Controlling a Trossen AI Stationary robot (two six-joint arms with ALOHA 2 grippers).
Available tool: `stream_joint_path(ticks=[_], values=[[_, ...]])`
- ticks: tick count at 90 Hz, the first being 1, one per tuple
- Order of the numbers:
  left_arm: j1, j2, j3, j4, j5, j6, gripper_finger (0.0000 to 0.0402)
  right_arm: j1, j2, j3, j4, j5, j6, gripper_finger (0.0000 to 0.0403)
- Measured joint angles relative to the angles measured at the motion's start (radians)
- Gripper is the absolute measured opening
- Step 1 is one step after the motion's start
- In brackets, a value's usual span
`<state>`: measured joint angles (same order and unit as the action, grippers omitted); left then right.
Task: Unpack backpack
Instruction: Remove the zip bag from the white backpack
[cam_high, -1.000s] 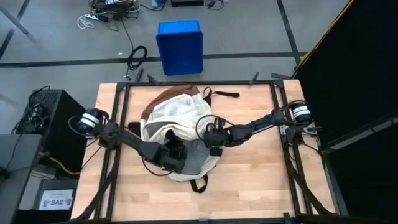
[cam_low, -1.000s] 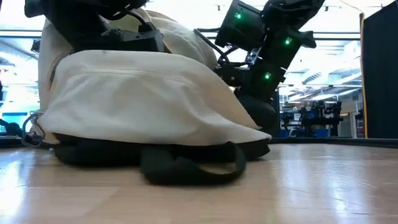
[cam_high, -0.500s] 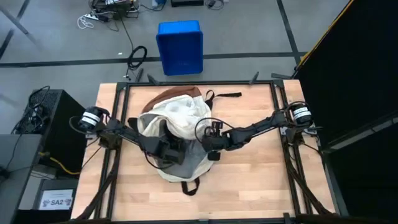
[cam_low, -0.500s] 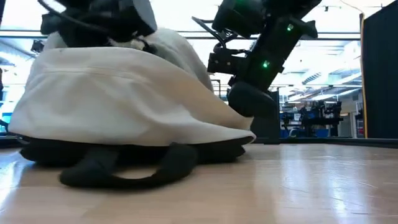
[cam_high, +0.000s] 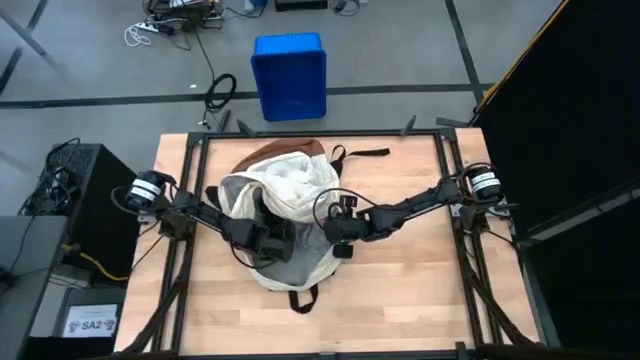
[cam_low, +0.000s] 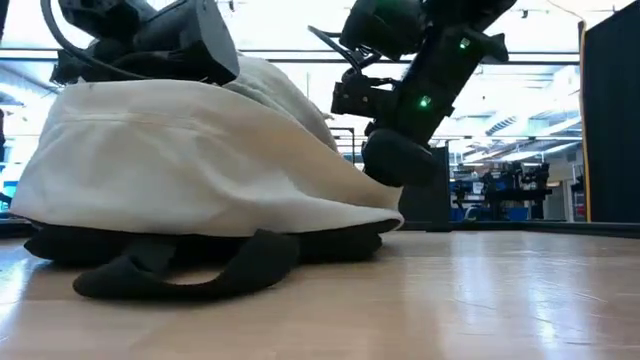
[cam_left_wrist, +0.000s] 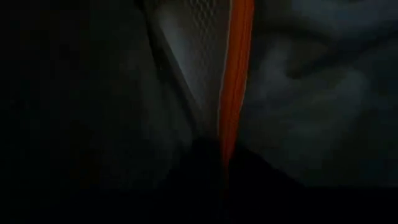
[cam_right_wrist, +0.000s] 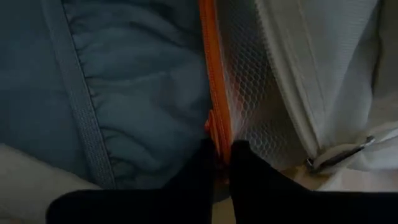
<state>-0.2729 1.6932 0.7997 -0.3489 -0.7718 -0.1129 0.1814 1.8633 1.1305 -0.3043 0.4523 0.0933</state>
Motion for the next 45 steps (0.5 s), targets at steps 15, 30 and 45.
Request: stream_joint_path(ticks=[15, 30, 45], values=[[-0.021, 0.002, 0.06, -0.089, -0.024, 0.024, 0.0, 0.013, 0.0, 0.036, -0.023, -0.002, -0.005, 0.0], [-0.064, -0.01, 0.188, -0.258, -0.055, 0.029, 0.0, 0.046, -0.003, 0.145, -0.093, 0.017, -0.037, 0.0], [-0.113, -0.04, 0.325, -0.42, -0.107, 0.034, 0.0, 0.086, -0.004, 0.295, -0.228, 0.09, -0.066, 0.0]])
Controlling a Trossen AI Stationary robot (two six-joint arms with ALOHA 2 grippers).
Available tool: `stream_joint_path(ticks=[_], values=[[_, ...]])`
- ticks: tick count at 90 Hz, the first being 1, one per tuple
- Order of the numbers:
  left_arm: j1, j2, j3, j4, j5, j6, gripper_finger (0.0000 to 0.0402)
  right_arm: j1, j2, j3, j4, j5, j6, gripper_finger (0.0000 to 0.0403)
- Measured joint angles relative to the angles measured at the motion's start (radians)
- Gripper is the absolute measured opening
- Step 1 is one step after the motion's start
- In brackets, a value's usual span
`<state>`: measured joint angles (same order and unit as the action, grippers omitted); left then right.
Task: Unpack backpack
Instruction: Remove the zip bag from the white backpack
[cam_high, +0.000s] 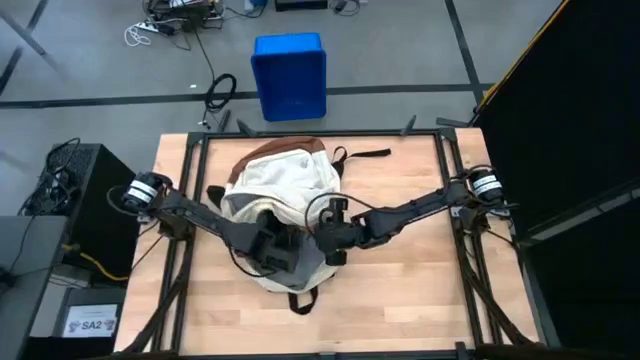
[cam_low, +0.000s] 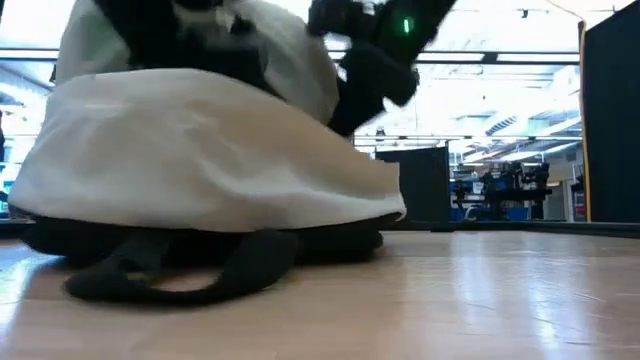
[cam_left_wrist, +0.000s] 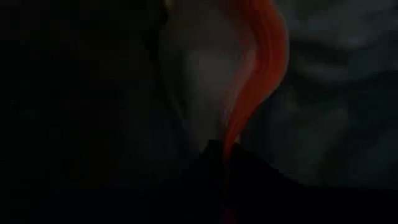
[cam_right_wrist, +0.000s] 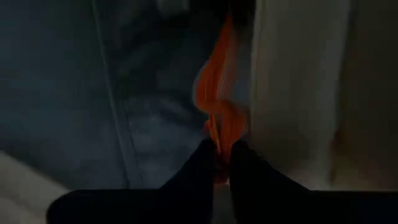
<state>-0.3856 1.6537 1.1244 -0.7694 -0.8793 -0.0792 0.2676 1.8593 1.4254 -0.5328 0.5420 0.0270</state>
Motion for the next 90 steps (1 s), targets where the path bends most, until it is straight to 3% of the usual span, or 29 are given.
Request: stream_joint_path(ticks=[28, 54, 72, 90], values=[[-0.077, -0.119, 0.205, -0.217, -0.077, 0.031, 0.0, 0.066, -0.001, 0.284, -0.205, 0.139, -0.071, 0.0], [-0.122, -0.28, 0.313, -0.223, -0.087, 0.124, 0.0, 0.099, -0.003, 0.514, -0.27, 0.179, -0.158, 0.0], [-0.167, -0.346, 0.311, -0.221, -0.078, 0.128, 0.0, 0.099, -0.004, 0.561, -0.32, 0.173, -0.163, 0.0], [-0.196, -0.291, 0.311, -0.21, 0.002, 0.096, 0.0, 0.085, 0.001, 0.549, -0.331, 0.08, -0.112, 0.0]])
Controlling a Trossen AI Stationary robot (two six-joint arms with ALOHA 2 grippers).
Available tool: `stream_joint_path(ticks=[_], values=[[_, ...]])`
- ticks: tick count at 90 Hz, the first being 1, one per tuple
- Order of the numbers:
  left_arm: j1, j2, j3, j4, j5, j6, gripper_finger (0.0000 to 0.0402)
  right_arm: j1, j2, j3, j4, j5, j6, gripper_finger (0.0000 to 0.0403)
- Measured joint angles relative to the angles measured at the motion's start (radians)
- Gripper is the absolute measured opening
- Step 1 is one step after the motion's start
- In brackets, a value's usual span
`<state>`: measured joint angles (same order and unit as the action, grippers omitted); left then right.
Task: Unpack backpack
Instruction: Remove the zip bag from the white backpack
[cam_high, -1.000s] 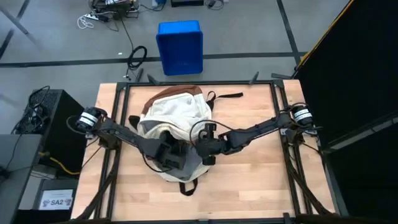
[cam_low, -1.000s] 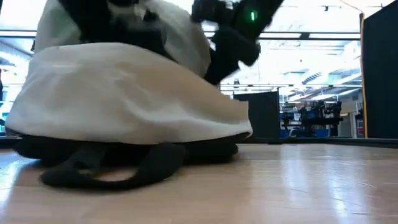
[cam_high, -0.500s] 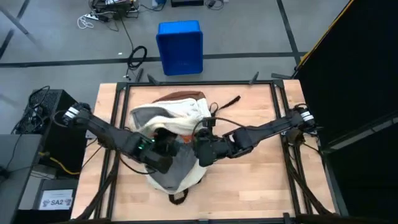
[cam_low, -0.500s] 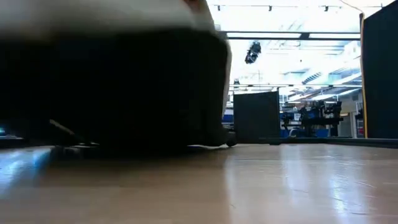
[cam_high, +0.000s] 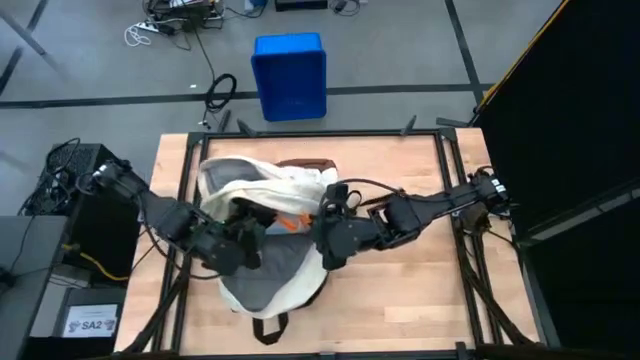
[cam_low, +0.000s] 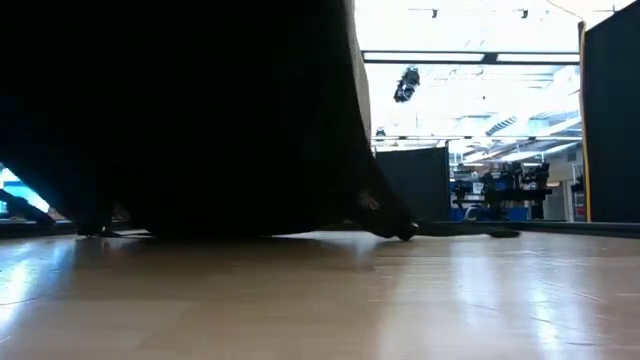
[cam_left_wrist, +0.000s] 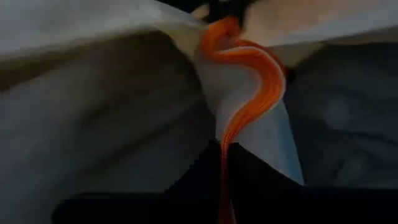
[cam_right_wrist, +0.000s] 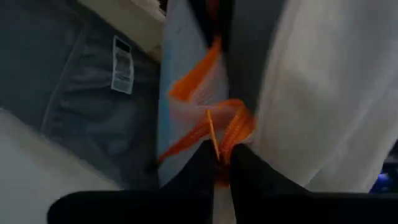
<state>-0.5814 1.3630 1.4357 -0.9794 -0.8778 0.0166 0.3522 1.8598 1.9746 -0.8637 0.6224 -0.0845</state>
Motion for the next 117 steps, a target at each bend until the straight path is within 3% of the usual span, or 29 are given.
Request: stream_joint_path(ticks=[24, 64, 87, 117], values=[[-0.062, 0.098, -0.001, 0.089, 0.197, 0.051, 0.0, 0.036, 0.005, -0.041, 0.056, -0.124, 0.019, 0.0], [-0.145, 0.024, 0.018, 0.268, 0.218, 0.211, 0.0, 0.072, 0.003, -0.026, 0.27, -0.349, -0.057, 0.0], [-0.174, -0.009, 0.018, 0.425, 0.21, 0.365, 0.0, 0.059, 0.0, -0.023, 0.267, -0.331, -0.059, 0.0], [-0.178, -0.05, 0.019, 0.498, 0.157, 0.443, 0.0, -0.034, 0.001, -0.024, 0.149, -0.322, 0.021, 0.0001]])
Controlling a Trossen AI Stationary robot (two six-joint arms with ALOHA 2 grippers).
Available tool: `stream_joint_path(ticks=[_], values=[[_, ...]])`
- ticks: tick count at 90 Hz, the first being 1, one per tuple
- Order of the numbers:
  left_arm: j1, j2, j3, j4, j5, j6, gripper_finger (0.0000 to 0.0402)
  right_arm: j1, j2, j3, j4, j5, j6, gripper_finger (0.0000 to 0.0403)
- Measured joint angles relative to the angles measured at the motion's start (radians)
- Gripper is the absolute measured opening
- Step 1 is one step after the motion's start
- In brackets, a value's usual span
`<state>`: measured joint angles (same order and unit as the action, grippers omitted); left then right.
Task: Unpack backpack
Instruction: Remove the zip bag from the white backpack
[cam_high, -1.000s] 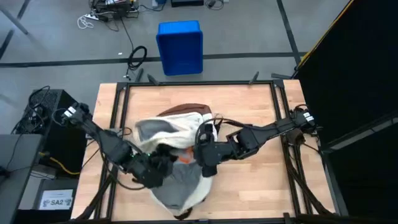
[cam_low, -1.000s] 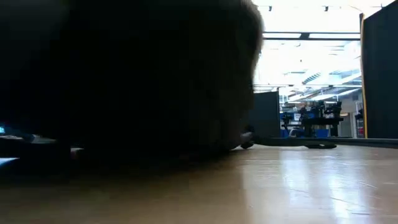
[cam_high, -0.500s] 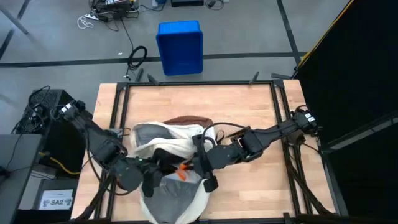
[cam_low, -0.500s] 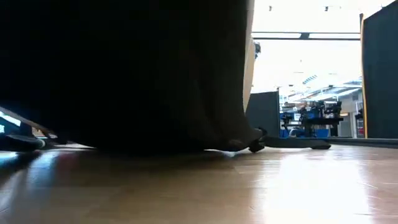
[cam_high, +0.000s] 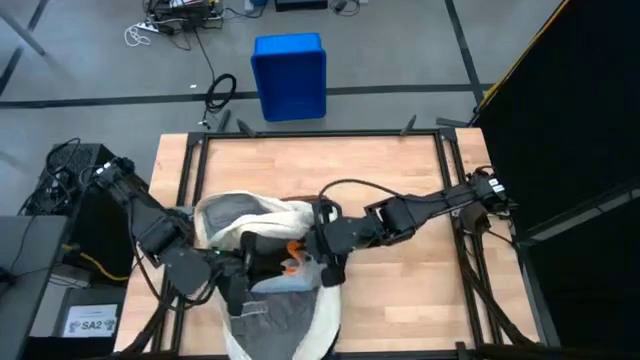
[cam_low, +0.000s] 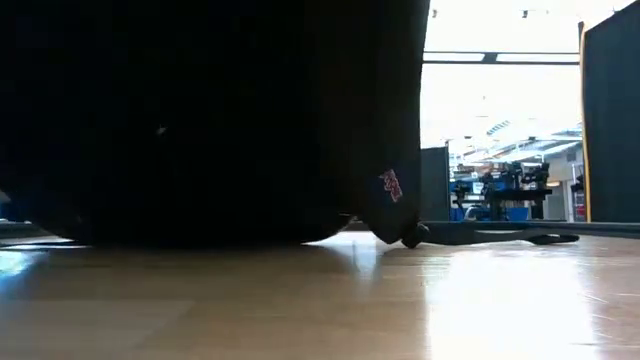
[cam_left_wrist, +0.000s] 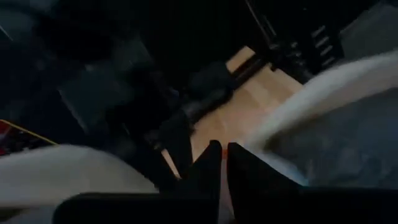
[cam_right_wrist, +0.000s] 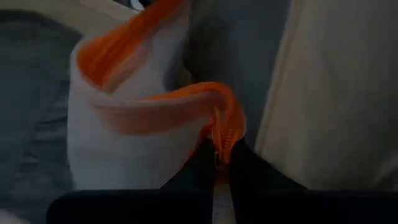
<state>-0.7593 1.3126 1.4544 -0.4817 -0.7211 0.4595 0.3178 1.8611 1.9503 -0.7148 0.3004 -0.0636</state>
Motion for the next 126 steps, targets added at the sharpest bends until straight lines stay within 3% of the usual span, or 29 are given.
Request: stream_joint_path(ticks=[20, 32, 37, 49, 67, 76, 96, 126], values=[[0.008, -0.077, 0.002, 0.042, -0.057, 0.051, 0.0, -0.064, 0.003, -0.003, -0.029, -0.027, 0.003, 0.0001], [0.013, -0.098, 0.001, -0.127, -0.208, -0.066, 0.0, -0.066, 0.003, -0.003, -0.053, -0.036, 0.003, 0.0001], [0.022, -0.101, 0.0, -0.233, -0.223, -0.161, 0.0, -0.056, 0.003, -0.003, -0.055, -0.039, 0.003, 0.0001], [0.066, -0.085, -0.026, -0.328, -0.192, -0.352, 0.0, -0.025, 0.004, -0.003, 0.005, -0.044, -0.022, 0.0001], [0.118, -0.057, -0.119, -0.292, -0.171, -0.406, 0.0001, 0.012, 0.004, -0.003, 0.071, -0.047, -0.054, 0.0001], [0.137, -0.053, -0.158, -0.259, -0.101, -0.412, 0.0008, 0.029, 0.004, -0.003, 0.078, -0.044, -0.053, 0.0001], [0.2, -0.051, -0.239, -0.174, -0.076, -0.418, 0.0057, 0.055, 0.005, -0.004, 0.145, -0.042, -0.102, 0.0], [0.327, -0.051, -0.347, -0.13, 0.052, -0.457, 0.0122, 0.062, 0.003, -0.004, 0.224, -0.072, -0.175, 0.0]])
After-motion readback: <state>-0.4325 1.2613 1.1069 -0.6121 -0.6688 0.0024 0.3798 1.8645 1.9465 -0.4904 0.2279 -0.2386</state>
